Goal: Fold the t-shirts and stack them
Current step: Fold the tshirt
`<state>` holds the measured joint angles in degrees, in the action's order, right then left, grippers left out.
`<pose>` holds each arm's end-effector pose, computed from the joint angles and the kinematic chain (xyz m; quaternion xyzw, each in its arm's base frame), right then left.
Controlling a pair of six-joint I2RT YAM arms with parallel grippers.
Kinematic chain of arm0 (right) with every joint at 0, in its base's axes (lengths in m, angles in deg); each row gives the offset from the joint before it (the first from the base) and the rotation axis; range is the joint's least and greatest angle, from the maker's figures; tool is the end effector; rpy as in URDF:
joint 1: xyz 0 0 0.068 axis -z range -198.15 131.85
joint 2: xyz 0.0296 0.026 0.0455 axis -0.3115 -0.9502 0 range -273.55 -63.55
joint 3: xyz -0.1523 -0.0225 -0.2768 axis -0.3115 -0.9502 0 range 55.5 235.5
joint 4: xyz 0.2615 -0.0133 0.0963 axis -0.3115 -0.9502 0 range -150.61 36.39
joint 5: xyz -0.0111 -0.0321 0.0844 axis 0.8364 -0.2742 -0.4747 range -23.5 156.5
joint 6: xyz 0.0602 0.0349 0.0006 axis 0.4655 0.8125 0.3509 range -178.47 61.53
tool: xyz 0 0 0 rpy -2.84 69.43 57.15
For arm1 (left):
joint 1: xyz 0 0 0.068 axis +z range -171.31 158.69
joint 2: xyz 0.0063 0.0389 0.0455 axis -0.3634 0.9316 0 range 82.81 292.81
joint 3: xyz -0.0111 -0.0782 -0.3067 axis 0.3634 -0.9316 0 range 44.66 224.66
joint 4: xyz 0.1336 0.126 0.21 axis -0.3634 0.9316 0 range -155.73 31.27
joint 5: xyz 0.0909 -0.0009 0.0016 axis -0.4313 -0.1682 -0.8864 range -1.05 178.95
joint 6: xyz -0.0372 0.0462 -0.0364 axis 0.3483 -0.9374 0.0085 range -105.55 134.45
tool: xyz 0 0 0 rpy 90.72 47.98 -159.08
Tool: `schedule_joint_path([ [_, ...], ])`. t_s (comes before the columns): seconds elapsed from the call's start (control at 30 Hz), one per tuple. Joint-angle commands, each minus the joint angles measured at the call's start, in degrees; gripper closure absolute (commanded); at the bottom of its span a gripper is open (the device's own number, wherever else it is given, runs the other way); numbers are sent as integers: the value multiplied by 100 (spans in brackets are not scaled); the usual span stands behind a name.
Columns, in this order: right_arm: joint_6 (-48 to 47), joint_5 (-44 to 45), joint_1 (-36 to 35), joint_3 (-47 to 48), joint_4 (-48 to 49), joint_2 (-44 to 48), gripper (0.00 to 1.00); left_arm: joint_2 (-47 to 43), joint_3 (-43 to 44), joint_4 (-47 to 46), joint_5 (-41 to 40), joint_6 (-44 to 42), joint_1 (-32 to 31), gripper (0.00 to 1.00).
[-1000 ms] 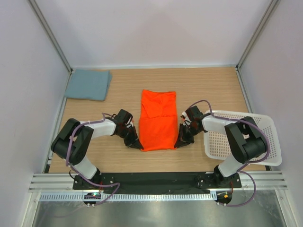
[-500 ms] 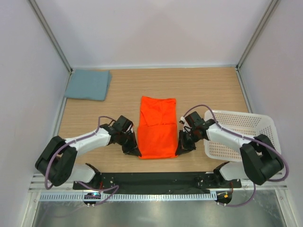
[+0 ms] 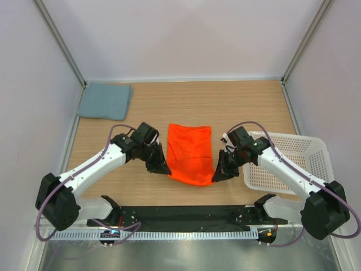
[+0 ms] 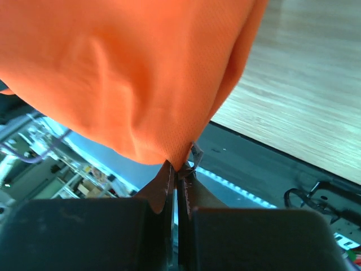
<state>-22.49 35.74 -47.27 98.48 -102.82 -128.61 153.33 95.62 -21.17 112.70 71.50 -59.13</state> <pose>0.1570 0.1206 0.2342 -0.0139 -0.9522 -0.3049 0.0087 0.1759 -0.1653 0.2600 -0.1139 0.9481 -0.2970 0.0005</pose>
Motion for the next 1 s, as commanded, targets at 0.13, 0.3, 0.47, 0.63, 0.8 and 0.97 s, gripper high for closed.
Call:
schedule_joint_path([
  [0.13,-671,-324,995,1651,-554,-1112,98,1322,1960,563,173,-1037,828,98],
  [0.3,-883,-535,1374,2819,-608,-2403,99,2481,3041,475,613,-1407,1215,96],
  [0.47,-926,-808,1673,3864,-344,-3556,96,3467,3894,388,920,-1636,1531,93],
  [0.63,-988,-1045,1866,4859,-353,-4655,94,4320,4658,221,1184,-1628,1778,94],
  [0.8,-997,-1282,2042,5876,-142,-5727,91,5155,5266,-209,1246,-1426,2094,92],
  [0.97,-225,-1634,2218,6564,1060,-6492,84,5901,6001,-825,1484,-1118,2420,80],
])
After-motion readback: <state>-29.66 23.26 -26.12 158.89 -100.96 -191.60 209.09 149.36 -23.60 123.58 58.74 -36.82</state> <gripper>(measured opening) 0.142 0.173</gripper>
